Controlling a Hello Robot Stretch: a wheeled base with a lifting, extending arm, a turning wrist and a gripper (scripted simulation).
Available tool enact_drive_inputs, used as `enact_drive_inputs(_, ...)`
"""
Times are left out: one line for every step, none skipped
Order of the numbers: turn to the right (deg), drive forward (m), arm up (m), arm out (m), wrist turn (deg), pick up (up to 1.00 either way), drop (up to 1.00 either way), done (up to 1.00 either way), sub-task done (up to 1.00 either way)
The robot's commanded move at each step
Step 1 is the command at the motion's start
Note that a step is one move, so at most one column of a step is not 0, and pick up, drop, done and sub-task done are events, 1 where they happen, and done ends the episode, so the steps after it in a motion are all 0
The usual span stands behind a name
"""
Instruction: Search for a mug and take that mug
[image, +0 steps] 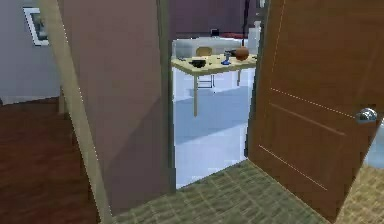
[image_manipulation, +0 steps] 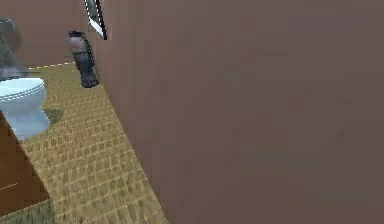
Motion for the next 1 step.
enact_drive_inputs(-45.0, 0.00, 0.00, 0.00, 0.0, 0.00, 0.00, 0.00, 0.00)
